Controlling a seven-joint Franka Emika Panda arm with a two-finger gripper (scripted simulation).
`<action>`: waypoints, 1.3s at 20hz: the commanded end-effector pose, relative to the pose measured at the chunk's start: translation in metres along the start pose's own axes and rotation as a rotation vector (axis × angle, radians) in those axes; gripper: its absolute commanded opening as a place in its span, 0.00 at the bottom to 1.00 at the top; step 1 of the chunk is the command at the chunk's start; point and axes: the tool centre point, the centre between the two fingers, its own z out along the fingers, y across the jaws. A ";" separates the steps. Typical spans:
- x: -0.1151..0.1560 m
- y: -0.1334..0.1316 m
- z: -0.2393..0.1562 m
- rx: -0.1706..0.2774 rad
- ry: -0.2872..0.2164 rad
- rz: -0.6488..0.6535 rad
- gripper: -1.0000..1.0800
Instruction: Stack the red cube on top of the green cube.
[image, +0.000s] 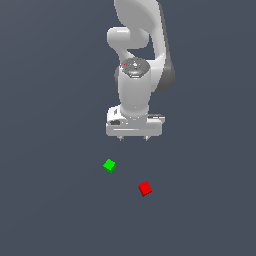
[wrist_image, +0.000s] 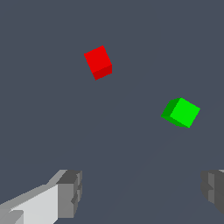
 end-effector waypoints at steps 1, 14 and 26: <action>0.000 0.000 0.000 0.000 0.000 0.000 0.96; 0.025 -0.003 0.018 -0.002 -0.007 -0.068 0.96; 0.078 -0.016 0.058 -0.006 -0.023 -0.216 0.96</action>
